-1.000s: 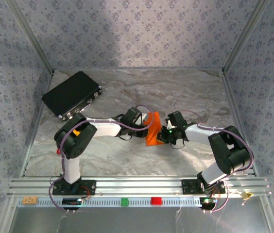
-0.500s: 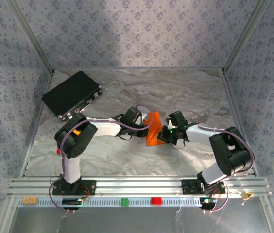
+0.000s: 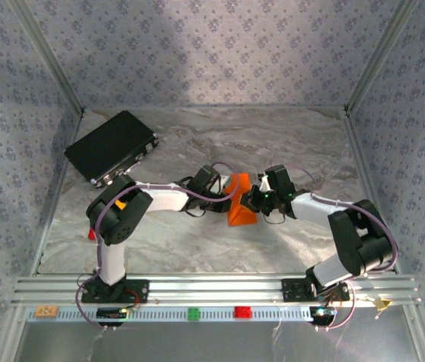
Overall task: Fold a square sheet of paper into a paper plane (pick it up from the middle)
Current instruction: Fold the triangle a second time at the center of the table.
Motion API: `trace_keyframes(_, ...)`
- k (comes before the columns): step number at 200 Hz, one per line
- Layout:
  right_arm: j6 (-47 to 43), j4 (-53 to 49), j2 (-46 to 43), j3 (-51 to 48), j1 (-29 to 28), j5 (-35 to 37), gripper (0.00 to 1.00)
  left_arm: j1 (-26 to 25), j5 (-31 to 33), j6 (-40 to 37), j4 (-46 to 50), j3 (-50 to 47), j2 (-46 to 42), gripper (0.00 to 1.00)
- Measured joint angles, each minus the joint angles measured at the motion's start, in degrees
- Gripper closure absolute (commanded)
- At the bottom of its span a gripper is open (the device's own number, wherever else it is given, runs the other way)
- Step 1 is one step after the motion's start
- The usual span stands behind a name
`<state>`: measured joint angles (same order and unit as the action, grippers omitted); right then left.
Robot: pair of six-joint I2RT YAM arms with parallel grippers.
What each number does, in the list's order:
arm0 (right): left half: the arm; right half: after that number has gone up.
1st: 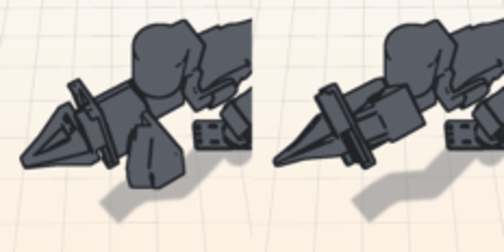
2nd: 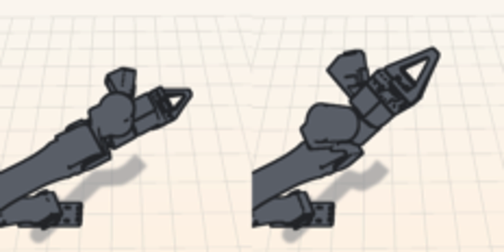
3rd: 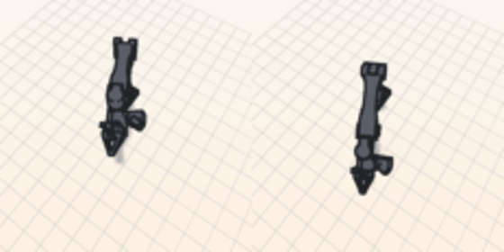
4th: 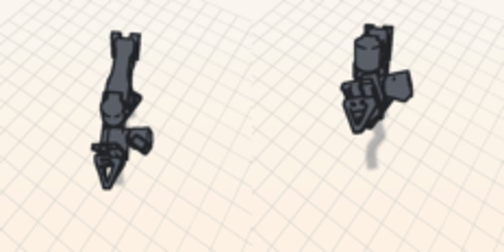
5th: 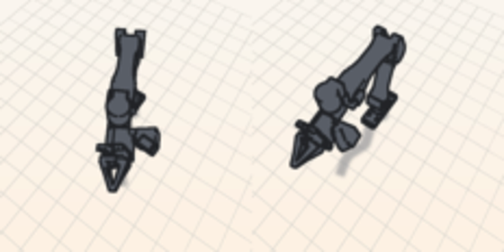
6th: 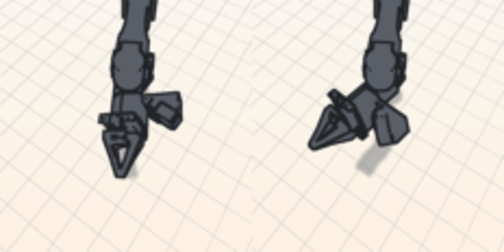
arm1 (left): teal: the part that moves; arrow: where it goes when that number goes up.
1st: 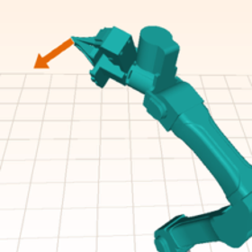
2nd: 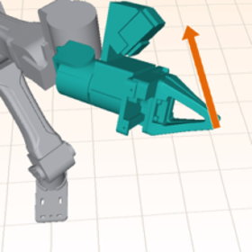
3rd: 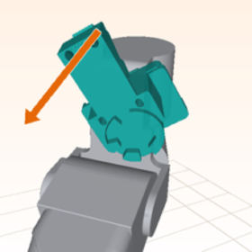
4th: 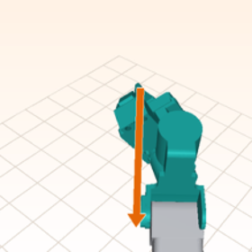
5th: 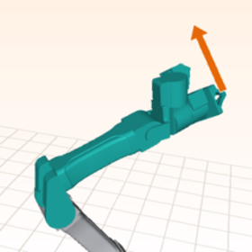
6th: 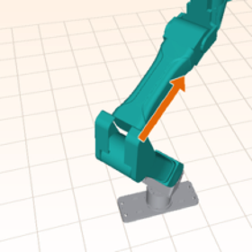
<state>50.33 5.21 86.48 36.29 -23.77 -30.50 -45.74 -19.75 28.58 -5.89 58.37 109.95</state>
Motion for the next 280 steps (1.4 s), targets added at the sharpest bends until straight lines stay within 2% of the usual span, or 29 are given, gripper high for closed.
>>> trace_keyframes(95,1.25,4.31,7.34,2.6,-0.37,-1.68,0.99,0.0,0.0,0.0,-0.02,0.0,0.0,1.0)
trace_keyframes(161,1.77,9.6,8.68,-2.47,0.52,-2.54,0.99,0.0,-0.46,0.0,0.04,0.07,0.11,1.0)
trace_keyframes(229,1.07,5.99,6.4,0.39,2.71,-2.71,0.98,0.0,-0.48,0.0,0.09,0.15,0.17,1.0)
trace_keyframes(280,0.33,6.19,8.52,0.59,4.42,-1.49,0.99,0.0,-0.66,0.0,0.28,0.63,0.52,1.0)
